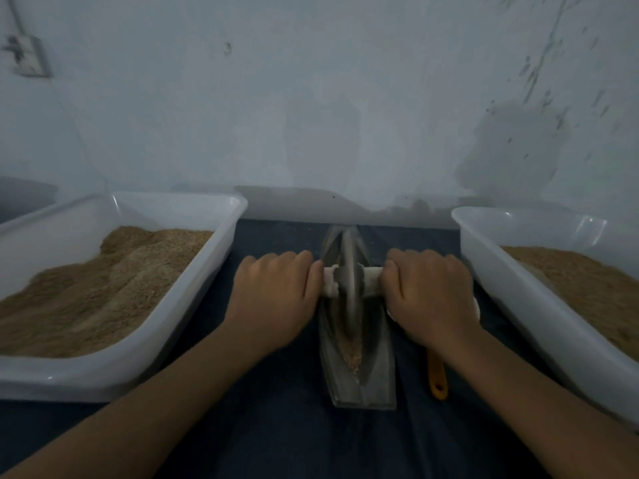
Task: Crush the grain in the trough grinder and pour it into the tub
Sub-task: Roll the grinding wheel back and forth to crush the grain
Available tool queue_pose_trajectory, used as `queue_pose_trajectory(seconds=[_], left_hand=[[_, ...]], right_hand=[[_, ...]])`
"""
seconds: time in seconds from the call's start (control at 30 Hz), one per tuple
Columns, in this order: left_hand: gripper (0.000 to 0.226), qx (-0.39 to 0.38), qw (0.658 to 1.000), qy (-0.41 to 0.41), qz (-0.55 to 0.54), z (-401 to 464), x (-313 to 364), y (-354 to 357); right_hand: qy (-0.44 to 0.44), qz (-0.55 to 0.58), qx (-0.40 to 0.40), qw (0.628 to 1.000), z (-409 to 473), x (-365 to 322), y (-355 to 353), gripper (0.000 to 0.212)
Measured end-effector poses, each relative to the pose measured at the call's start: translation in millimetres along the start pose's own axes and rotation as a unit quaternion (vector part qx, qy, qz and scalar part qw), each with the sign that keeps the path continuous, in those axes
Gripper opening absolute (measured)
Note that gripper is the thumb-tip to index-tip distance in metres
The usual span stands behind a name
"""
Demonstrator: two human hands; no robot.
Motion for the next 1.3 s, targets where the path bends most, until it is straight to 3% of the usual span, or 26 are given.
queue_pose_trajectory(seconds=[0.1, 0.23, 0.4, 0.5, 0.63, 0.73, 0.9, 1.07, 1.17, 1.3], left_hand=[[0.031, 0.049, 0.996, 0.071, 0.003, -34.5, 8.9, -27.7], [0.032, 0.043, 0.998, 0.037, -0.013, -32.5, 5.5, -25.4], [0.044, -0.028, 0.998, -0.037, 0.043, 36.5, 2.9, 21.1], [0.052, -0.053, 0.995, -0.034, 0.08, 55.3, 3.8, 37.8], [0.047, -0.035, 0.997, -0.036, 0.05, 33.3, 2.5, 23.5], [0.042, -0.011, 0.999, 0.015, 0.038, -5.9, 4.3, -4.1], [0.027, 0.016, 0.997, 0.065, -0.031, -58.7, 3.3, -38.1], [0.04, -0.011, 1.0, 0.017, 0.017, -8.2, 7.2, -9.2], [0.027, -0.025, 0.992, 0.027, 0.121, 39.6, 9.6, 28.8], [0.022, -0.054, 0.986, 0.006, 0.158, 65.5, 4.4, 51.5]], right_hand=[[-0.047, 0.006, 0.043, 0.998, -28.8, -8.1, -21.4, 0.027], [-0.041, 0.023, 0.055, 0.997, -31.9, -10.3, -24.9, 0.027], [0.07, 0.002, -0.103, 0.992, 21.1, 18.9, 30.8, 0.039], [0.113, 0.029, -0.135, 0.984, 34.9, 31.8, 50.6, 0.042], [0.018, -0.003, -0.084, 0.996, 13.0, 6.1, 26.1, 0.02], [-0.001, 0.009, -0.036, 0.999, -10.2, -0.5, -5.7, 0.033], [-0.073, 0.008, 0.038, 0.997, -47.4, -19.0, -45.1, 0.02], [-0.028, 0.005, -0.021, 0.999, -11.1, -5.0, -12.1, 0.035], [-0.005, -0.04, -0.08, 0.996, 25.8, 8.3, 21.9, 0.035], [0.059, -0.045, -0.151, 0.986, 55.3, 24.7, 45.6, 0.047]])
Point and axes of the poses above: each hand's wrist, its own z-axis towards the middle knuckle, its own y-axis out of the palm, x = y × z, the point moved 9 cm from there along z, towards the middle knuckle, and after that the axes turned 9 degrees about -y, right-handed, at the moved point
